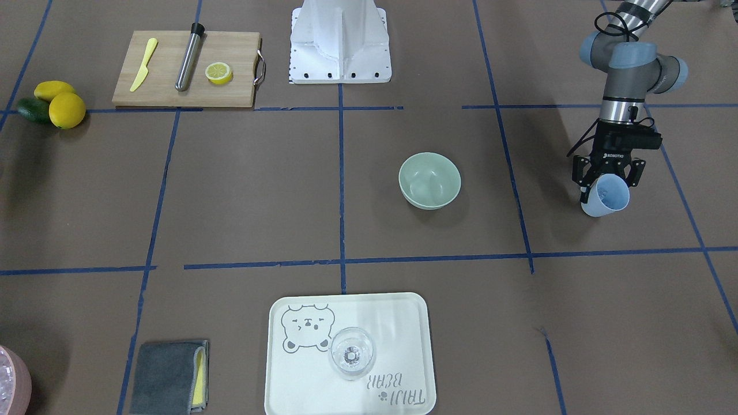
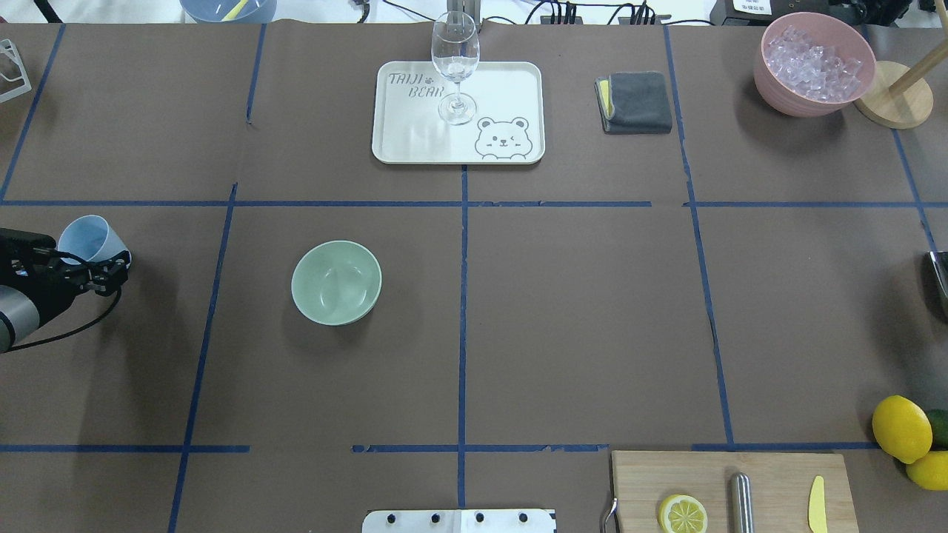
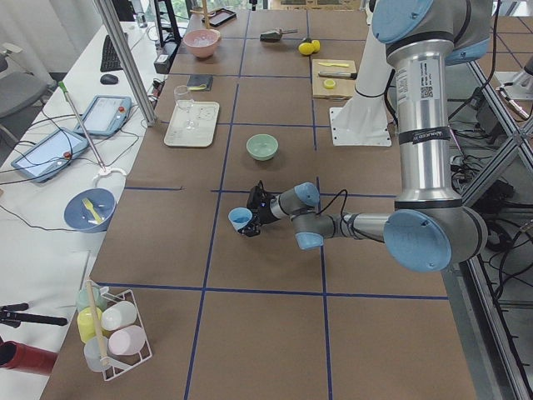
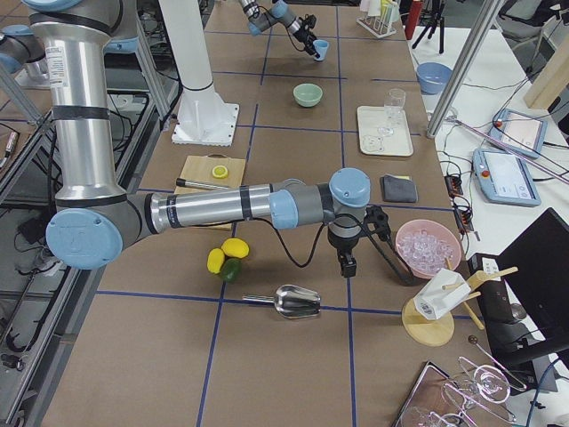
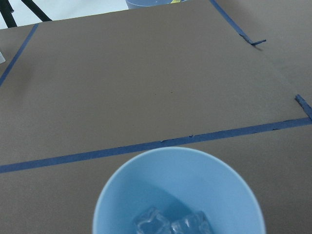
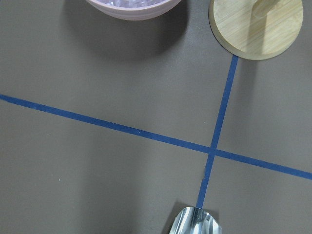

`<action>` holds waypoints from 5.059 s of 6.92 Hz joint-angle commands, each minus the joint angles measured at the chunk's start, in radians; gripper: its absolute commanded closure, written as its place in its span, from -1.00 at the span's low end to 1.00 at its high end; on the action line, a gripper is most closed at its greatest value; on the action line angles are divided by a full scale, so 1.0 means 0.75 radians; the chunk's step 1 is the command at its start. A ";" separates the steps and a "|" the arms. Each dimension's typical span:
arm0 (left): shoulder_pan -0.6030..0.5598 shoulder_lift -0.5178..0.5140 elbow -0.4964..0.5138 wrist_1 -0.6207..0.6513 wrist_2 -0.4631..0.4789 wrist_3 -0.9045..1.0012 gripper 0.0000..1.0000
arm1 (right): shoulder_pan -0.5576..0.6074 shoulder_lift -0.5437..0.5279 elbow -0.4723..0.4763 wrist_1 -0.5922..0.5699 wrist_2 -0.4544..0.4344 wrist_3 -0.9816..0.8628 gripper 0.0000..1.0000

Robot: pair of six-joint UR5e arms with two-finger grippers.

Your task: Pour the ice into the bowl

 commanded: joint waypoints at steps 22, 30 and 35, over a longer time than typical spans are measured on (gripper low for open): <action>0.276 -0.509 -0.302 0.855 0.665 1.902 1.00 | 0.065 -0.085 -0.006 -0.002 0.002 0.010 -1.00; 0.387 -0.534 -0.313 1.056 0.974 2.062 1.00 | 0.147 -0.134 -0.012 -0.004 0.000 0.012 -1.00; 0.424 -0.531 -0.288 1.103 1.203 2.063 1.00 | 0.175 -0.155 -0.020 -0.008 0.000 0.012 -1.00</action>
